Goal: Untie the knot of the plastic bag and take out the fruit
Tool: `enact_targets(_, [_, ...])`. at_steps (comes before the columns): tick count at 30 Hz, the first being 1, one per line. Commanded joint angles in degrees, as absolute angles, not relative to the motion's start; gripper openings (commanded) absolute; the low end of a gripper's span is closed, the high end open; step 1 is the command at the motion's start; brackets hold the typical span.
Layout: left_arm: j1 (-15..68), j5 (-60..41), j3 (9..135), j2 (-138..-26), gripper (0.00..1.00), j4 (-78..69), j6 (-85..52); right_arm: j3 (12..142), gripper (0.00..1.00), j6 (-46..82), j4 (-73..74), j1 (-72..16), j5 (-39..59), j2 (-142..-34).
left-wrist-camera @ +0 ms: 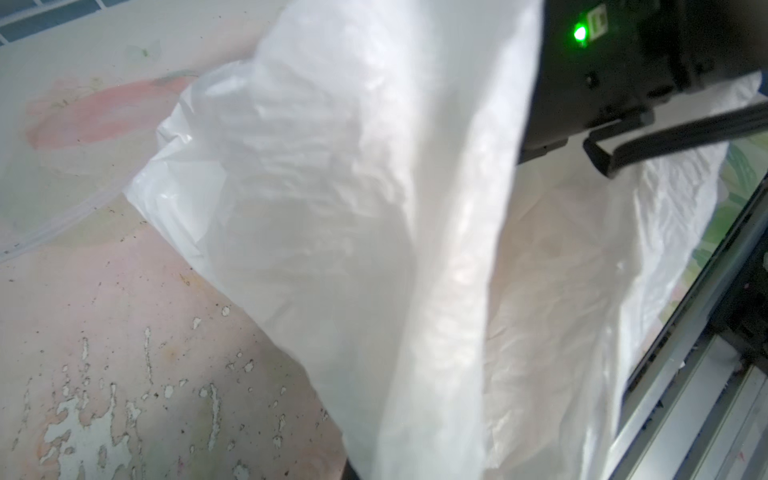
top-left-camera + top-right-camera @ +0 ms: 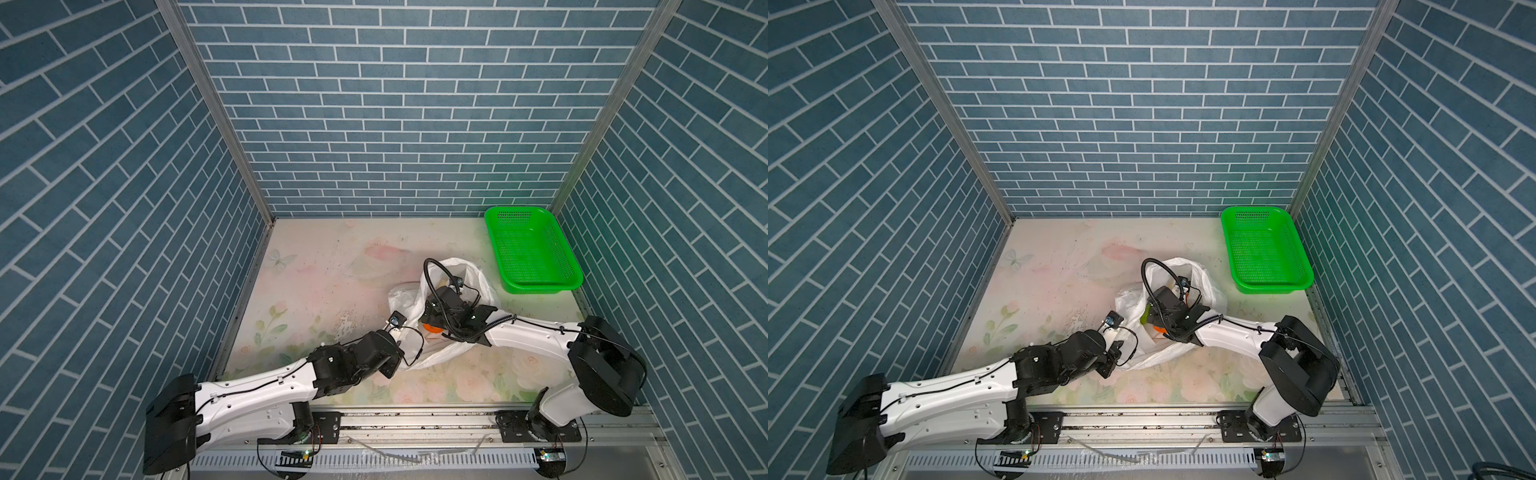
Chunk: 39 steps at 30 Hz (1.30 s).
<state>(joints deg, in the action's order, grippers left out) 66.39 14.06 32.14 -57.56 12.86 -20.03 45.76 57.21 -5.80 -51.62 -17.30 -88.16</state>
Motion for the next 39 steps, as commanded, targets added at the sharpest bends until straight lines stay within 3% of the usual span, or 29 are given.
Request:
enact_targets(1, [67.10, 14.81, 31.03, -58.13, 0.00, 13.81, -19.84, 42.28, 0.91, 59.15, 2.41, -50.98, -15.10, -90.09])
enact_targets(8, [67.34, 18.44, 33.33, -58.26, 0.00, 16.52, -20.57, 47.22, 0.89, 57.04, 2.54, -51.04, -11.59, -94.54])
enact_targets(21, [67.32, 21.79, 34.21, -58.00, 0.00, 15.41, -23.09, 48.36, 0.50, 55.71, -5.20, -51.70, -9.83, -92.92])
enact_targets(39, [67.37, 22.54, 34.15, -58.81, 0.00, 12.56, -22.15, 55.45, 0.46, 51.68, -12.87, -53.32, -12.31, -83.00])
